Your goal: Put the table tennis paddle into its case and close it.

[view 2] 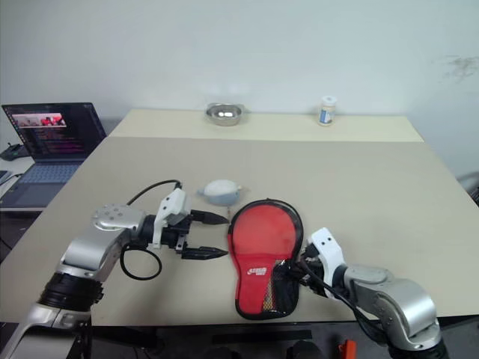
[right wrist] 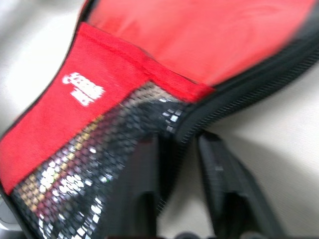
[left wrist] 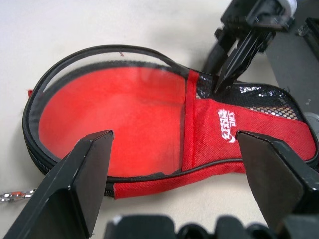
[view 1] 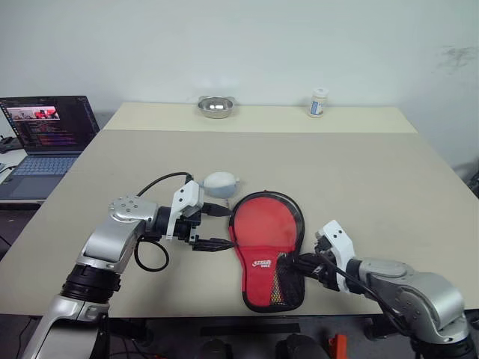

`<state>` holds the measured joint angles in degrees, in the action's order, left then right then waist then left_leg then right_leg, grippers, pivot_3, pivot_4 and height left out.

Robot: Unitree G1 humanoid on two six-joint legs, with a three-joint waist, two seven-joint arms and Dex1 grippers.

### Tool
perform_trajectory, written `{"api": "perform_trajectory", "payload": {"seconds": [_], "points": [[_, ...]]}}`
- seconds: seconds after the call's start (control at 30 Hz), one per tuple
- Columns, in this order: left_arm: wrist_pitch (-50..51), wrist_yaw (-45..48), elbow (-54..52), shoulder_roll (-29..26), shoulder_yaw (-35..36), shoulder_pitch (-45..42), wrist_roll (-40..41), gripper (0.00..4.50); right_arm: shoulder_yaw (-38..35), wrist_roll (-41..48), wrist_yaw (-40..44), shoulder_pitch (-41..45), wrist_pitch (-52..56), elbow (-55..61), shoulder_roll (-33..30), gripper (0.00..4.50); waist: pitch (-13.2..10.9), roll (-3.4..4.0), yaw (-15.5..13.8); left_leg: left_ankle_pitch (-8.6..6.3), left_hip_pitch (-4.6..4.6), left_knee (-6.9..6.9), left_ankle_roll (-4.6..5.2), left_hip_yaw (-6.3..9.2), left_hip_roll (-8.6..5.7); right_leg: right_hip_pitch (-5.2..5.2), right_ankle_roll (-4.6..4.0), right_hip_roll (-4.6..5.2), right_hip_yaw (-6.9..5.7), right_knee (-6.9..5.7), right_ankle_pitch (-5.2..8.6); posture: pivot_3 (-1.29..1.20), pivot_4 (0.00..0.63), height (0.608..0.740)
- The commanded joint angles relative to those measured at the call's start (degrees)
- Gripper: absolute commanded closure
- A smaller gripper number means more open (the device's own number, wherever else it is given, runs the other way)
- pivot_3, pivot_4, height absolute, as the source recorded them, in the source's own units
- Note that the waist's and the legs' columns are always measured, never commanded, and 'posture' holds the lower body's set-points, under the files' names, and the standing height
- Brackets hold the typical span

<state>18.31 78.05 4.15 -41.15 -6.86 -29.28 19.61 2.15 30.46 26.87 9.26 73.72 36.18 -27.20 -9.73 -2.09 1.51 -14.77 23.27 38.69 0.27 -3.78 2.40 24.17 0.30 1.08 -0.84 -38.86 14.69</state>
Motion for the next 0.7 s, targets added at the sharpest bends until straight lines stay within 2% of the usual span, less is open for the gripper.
{"api": "perform_trajectory", "payload": {"seconds": [0.03,0.1,0.2,0.23,0.33,0.43,0.53,0.7], "points": [[-0.39,-1.41,-0.87,0.38,1.02,-0.52,0.23,0.20,-0.49,3.33,5.49,-0.04,-0.90,8.55,-7.91,1.83,-0.03,0.03,0.00,0.00,0.00,0.00,0.00,0.00,0.00,0.00,0.00,0.00,0.00,0.01,0.00,0.00,0.150,0.740],[-0.95,-2.45,-0.97,0.87,1.64,-0.18,0.46,0.20,0.39,4.79,9.45,0.76,-2.40,12.78,-13.85,1.19,-0.10,0.10,-0.01,-0.01,0.00,-0.01,0.00,0.02,0.00,0.00,0.00,0.00,-0.01,0.03,0.00,0.00,0.150,0.740],[-1.50,-4.59,-0.98,2.09,3.06,0.15,1.33,0.20,-1.17,4.45,12.87,5.94,-6.88,11.25,-19.16,0.17,-0.16,-0.01,0.10,-0.01,-0.02,-0.01,0.00,0.07,0.05,-0.05,0.01,-0.02,-0.07,0.10,0.01,0.00,0.150,0.740],[-1.64,-5.14,-0.95,2.37,3.40,0.24,1.45,0.20,-1.23,4.06,13.55,7.28,-8.32,10.28,-20.17,0.03,-0.17,0.00,0.20,-0.01,-0.02,-0.01,0.00,0.04,0.05,-0.03,0.00,-0.03,-0.05,0.12,0.01,0.00,0.150,0.740],[-1.61,-7.15,0.39,2.75,4.16,-0.24,1.01,0.20,0.64,3.24,9.08,15.62,-11.59,1.76,-11.40,0.03,-0.21,-0.18,0.41,-0.01,-0.14,-0.01,0.00,0.00,0.09,-0.10,0.00,-0.05,-0.02,0.10,0.01,0.00,0.150,0.740],[-0.32,-9.97,2.50,2.81,4.86,-1.91,0.36,0.20,7.38,-1.89,5.23,19.05,-16.77,-7.86,-2.62,0.03,-0.21,-0.17,0.28,0.00,-0.26,-0.09,0.00,-0.02,0.14,-0.11,-0.03,-0.14,0.05,0.00,0.02,0.00,0.150,0.740],[0.82,-11.93,3.66,2.57,5.91,-2.88,0.74,0.20,14.81,-9.06,3.43,18.44,-22.96,-16.77,1.16,0.03,-0.17,-0.25,-0.09,0.01,-0.23,-0.22,-0.01,-0.02,0.14,-0.08,-0.16,-0.15,0.01,-0.01,0.10,0.00,0.150,0.740],[1.12,-14.61,5.35,2.06,7.60,-3.49,0.26,0.10,17.96,-12.44,2.20,16.60,-26.13,-21.24,5.30,0.00,-0.17,-0.25,-0.11,0.00,0.25,-0.20,-0.04,-0.09,-0.07,0.30,-0.37,0.10,0.03,0.06,-0.04,0.00,0.150,0.740]]}}
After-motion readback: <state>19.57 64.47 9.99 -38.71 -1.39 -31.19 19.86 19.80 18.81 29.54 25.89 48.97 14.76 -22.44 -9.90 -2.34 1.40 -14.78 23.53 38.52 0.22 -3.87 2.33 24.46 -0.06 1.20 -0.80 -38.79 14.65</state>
